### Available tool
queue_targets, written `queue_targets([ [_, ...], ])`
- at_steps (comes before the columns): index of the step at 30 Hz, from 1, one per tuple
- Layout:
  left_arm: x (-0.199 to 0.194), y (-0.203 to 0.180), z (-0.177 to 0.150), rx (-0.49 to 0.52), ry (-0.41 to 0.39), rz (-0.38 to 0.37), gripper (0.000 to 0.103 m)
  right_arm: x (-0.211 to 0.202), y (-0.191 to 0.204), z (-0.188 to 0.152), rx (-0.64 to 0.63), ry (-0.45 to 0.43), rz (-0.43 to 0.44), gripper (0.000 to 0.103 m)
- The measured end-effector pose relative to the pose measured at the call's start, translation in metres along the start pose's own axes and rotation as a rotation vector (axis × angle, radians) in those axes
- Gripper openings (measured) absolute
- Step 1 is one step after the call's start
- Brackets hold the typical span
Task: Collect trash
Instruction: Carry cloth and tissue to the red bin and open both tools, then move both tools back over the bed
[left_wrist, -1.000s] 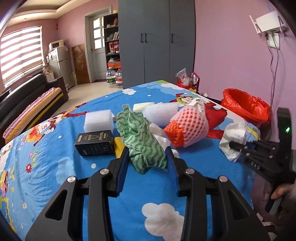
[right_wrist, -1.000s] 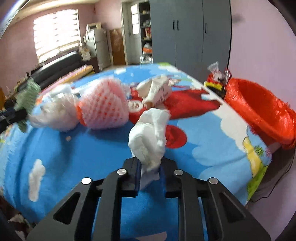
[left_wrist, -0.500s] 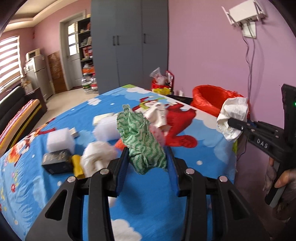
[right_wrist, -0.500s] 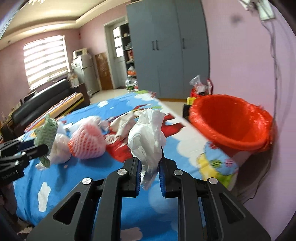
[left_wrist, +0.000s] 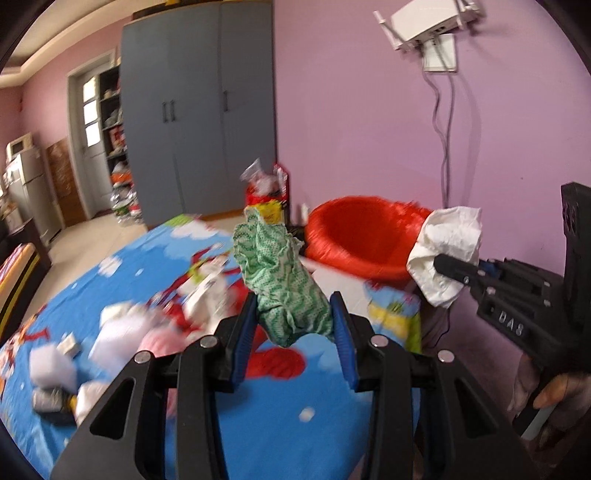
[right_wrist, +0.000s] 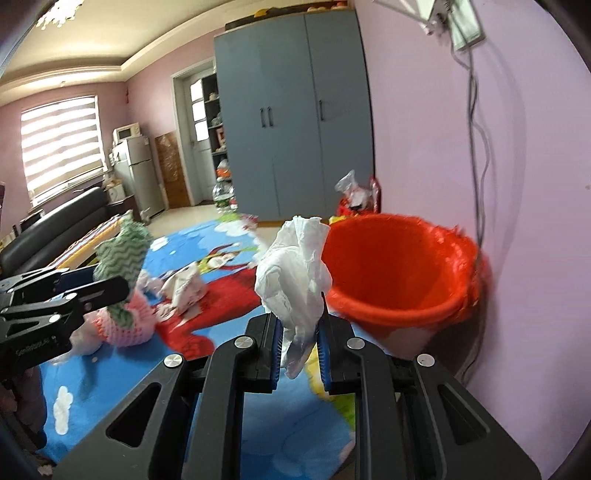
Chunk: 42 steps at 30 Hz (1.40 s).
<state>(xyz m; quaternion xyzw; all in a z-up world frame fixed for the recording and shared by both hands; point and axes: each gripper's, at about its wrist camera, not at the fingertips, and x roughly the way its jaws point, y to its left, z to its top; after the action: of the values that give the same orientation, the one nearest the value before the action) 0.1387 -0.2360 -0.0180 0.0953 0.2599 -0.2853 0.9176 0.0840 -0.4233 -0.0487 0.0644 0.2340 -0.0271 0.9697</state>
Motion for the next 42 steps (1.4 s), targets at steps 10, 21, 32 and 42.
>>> queue_targets([
  [10, 0.059, -0.033, 0.041, 0.055, -0.063, -0.103, 0.04, 0.019, -0.038, 0.017, -0.027, -0.064, -0.079, 0.018],
  [21, 0.139, -0.05, 0.088, 0.091, -0.093, -0.206, 0.04, 0.062, -0.086, 0.035, 0.006, -0.095, -0.159, 0.018],
  [32, 0.207, -0.052, 0.098, 0.107, -0.078, -0.191, 0.084, 0.121, -0.129, 0.035, 0.056, -0.055, -0.148, 0.074],
  [42, 0.171, -0.022, 0.093, 0.059, -0.1, -0.103, 0.098, 0.092, -0.127, 0.018, 0.069, -0.066, -0.159, 0.075],
])
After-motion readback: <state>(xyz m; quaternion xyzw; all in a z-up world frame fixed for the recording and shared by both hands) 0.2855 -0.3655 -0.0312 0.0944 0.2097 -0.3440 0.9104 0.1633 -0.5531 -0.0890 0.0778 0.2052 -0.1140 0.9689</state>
